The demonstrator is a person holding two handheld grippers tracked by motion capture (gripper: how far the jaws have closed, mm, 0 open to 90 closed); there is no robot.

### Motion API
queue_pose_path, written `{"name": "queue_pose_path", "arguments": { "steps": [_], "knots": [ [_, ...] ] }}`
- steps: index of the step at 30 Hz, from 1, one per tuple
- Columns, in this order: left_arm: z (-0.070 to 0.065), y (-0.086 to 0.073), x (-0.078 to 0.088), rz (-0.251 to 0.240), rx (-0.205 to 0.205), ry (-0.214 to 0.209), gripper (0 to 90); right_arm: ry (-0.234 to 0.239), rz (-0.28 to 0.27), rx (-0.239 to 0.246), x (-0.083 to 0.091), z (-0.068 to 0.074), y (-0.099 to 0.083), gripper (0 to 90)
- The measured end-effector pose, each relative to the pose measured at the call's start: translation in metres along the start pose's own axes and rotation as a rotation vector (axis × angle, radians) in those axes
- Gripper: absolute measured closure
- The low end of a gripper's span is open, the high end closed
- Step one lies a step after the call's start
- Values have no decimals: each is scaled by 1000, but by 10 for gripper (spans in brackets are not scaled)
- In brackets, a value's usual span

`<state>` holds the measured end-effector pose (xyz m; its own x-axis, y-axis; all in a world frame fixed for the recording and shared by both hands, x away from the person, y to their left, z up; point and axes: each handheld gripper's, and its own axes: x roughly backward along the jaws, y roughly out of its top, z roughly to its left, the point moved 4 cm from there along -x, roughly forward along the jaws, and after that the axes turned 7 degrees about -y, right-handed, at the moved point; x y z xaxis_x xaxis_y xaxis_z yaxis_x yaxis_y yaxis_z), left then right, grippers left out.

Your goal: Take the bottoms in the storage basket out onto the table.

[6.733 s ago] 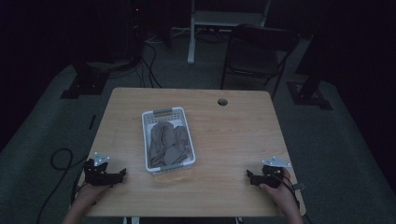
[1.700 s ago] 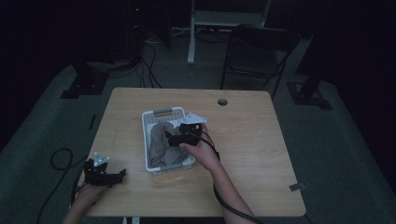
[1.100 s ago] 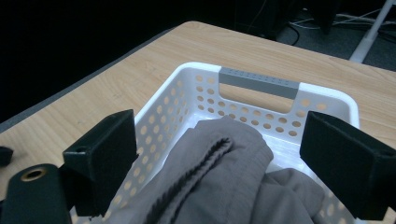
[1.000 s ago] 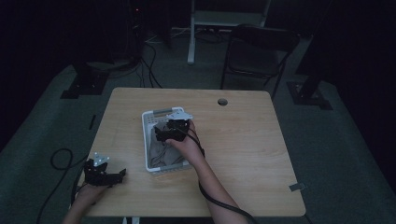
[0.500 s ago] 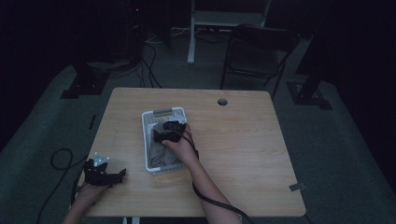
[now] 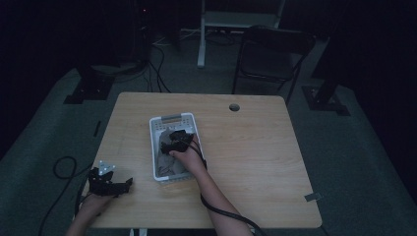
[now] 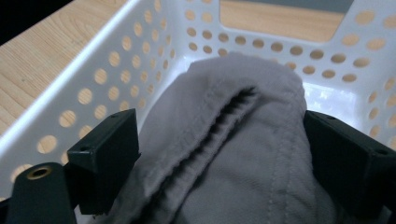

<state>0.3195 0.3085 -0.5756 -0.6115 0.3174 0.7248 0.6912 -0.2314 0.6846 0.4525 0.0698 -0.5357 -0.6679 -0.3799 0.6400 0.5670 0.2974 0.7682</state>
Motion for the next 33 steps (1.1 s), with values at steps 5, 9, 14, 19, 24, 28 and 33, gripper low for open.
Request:
{"name": "queue_pose_path", "arguments": {
  "steps": [5, 9, 14, 19, 24, 28, 33],
  "knots": [
    [0, 0, 0, 0, 0, 0, 4, 6, 47, 22, -6, 0, -7, 137],
    [0, 0, 0, 0, 0, 0, 4, 26, 92, 3, -10, -1, -13, 142],
    [0, 0, 0, 0, 0, 0, 4, 45, 100, 23, -12, 0, -16, 141],
    [0, 0, 0, 0, 0, 0, 4, 20, 100, 41, -16, 9, -17, 131],
    [0, 0, 0, 0, 0, 0, 4, 20, 70, 39, -19, 7, -18, 160],
    [0, 0, 0, 0, 0, 0, 4, 5, 32, 50, -19, 10, -22, 270],
    [0, 0, 0, 0, 0, 0, 4, 99, 23, -14, -12, 10, -20, 608]
  ]
}}
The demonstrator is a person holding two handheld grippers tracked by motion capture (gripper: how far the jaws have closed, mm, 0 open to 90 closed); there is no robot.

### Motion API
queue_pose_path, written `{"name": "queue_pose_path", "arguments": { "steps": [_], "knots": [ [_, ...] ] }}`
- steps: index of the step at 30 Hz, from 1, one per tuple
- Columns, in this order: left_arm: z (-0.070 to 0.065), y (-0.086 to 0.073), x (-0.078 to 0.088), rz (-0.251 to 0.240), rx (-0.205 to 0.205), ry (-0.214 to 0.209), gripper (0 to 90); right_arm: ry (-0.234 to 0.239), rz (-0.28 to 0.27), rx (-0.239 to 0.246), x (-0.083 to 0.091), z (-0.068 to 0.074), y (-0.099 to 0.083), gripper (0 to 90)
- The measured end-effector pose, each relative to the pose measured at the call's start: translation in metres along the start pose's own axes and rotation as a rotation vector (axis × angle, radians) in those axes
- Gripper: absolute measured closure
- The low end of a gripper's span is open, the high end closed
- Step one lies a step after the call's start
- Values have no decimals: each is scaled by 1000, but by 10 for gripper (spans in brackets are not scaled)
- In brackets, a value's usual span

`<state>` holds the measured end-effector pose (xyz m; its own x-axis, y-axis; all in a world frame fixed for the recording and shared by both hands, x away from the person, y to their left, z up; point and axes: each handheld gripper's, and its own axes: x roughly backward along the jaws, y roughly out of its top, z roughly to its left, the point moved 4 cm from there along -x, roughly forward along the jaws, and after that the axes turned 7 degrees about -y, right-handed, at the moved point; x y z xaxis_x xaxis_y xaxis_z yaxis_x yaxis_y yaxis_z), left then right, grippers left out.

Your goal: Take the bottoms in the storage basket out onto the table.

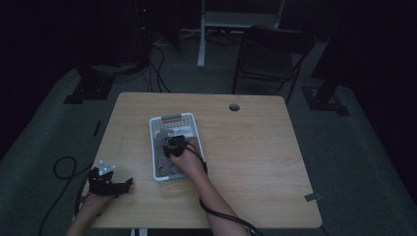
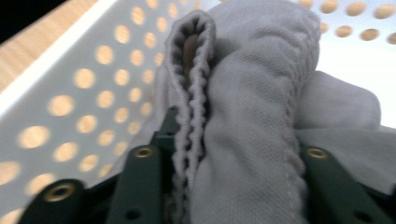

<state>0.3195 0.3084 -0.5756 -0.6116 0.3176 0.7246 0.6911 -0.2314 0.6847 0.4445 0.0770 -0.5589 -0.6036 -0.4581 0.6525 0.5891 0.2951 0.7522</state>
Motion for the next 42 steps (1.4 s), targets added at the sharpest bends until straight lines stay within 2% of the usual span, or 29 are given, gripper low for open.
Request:
{"name": "queue_pose_path", "arguments": {
  "steps": [4, 6, 8, 12, 16, 21, 25, 27, 28, 42],
  "knots": [
    [0, 0, 0, 0, 0, 0, 4, 37, -13, 3, 5, -3, 3, 660],
    [0, 0, 0, 0, 0, 0, 4, 36, -41, 0, 9, -4, 6, 665],
    [0, 0, 0, 0, 0, 0, 4, 11, -65, 12, 13, -6, 7, 668],
    [0, 0, 0, 0, 0, 0, 4, 11, -112, 4, 19, -9, 11, 667],
    [0, 0, 0, 0, 0, 0, 4, 28, -134, -1, 23, -8, 13, 667],
    [0, 0, 0, 0, 0, 0, 4, 21, -170, 1, 30, -8, 17, 668],
    [0, 0, 0, 0, 0, 0, 4, 23, -197, -19, 36, -10, 21, 669],
    [0, 0, 0, 0, 0, 0, 4, 30, -213, -14, 40, -10, 23, 668],
    [0, 0, 0, 0, 0, 0, 4, 34, -224, -29, 42, -10, 24, 668],
    [0, 0, 0, 0, 0, 0, 4, 52, -308, -34, 64, -11, 39, 669]
  ]
}}
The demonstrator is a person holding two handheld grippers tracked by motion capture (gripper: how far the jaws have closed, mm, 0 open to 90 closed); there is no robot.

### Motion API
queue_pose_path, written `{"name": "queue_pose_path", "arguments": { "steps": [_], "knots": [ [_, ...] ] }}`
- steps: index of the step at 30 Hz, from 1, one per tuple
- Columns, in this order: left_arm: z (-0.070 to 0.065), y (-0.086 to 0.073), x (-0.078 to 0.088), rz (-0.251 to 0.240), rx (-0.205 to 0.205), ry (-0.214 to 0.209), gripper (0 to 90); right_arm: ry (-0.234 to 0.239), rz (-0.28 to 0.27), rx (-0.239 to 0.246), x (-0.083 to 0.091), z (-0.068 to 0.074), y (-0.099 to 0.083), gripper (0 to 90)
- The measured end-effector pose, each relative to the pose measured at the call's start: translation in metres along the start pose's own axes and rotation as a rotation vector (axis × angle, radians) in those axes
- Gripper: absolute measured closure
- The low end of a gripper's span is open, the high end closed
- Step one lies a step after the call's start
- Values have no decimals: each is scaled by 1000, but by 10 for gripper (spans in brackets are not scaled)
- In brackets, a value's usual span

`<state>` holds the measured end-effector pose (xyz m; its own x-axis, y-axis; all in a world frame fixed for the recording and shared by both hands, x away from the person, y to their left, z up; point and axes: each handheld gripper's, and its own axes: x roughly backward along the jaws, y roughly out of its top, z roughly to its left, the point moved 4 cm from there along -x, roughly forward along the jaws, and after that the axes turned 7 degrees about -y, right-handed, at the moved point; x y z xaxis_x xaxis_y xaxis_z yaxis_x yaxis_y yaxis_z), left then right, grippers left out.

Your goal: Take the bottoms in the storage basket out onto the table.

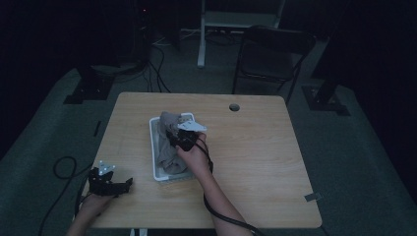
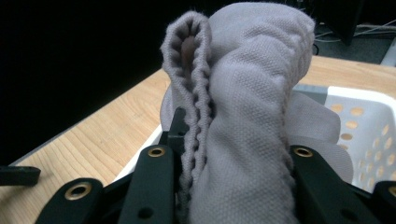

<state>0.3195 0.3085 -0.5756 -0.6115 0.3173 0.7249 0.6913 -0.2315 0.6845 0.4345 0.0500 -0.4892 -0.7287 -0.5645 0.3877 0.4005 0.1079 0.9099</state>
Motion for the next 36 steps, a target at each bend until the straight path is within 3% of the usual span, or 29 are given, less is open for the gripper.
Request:
{"name": "queue_pose_path", "arguments": {
  "steps": [21, 36],
  "knots": [
    [0, 0, 0, -2, -1, 2, 4, 29, -81, 9, 31, 4, 45, 670],
    [0, 0, 0, -1, -1, 1, 4, 38, -104, 19, 45, 3, 62, 670]
  ]
}}
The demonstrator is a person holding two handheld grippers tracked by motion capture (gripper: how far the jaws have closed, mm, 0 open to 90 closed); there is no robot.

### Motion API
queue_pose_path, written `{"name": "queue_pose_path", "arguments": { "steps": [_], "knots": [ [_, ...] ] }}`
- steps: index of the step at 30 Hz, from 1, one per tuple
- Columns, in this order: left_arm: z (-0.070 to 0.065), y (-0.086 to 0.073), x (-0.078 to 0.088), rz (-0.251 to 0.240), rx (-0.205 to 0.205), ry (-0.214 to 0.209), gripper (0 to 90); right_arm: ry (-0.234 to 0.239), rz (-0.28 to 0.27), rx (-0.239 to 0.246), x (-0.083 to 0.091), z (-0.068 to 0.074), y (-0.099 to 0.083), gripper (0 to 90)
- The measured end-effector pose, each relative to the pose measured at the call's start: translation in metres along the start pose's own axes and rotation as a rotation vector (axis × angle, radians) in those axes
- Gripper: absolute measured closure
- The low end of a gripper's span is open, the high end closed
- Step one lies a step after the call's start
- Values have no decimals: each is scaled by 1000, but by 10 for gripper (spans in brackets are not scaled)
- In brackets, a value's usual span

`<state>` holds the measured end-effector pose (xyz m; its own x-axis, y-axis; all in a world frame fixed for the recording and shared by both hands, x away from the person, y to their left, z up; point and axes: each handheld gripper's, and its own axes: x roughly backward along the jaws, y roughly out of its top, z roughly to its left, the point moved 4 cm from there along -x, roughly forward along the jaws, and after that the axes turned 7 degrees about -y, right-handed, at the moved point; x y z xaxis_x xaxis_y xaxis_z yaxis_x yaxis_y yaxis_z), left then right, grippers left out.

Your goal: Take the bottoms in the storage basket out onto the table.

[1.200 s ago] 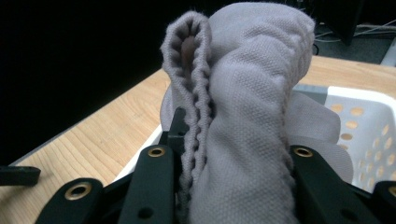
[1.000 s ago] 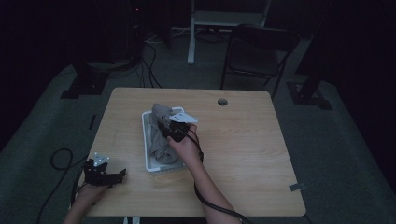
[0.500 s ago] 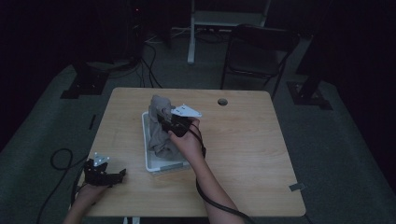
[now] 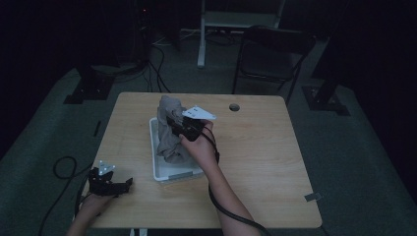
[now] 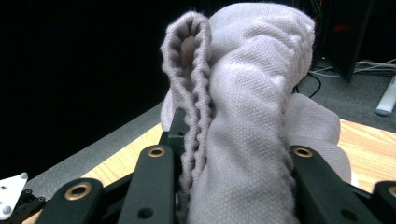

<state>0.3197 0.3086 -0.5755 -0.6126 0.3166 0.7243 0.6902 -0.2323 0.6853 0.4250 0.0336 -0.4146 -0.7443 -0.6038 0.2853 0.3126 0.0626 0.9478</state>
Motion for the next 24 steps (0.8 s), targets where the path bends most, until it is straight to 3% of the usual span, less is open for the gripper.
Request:
{"name": "queue_pose_path", "arguments": {
  "steps": [13, 24],
  "knots": [
    [0, 0, 0, 1, 0, -1, 4, 2, -53, -4, 19, -10, 22, 670],
    [0, 0, 0, 2, 0, -1, 4, -51, -76, -7, 41, -33, 34, 670]
  ]
}}
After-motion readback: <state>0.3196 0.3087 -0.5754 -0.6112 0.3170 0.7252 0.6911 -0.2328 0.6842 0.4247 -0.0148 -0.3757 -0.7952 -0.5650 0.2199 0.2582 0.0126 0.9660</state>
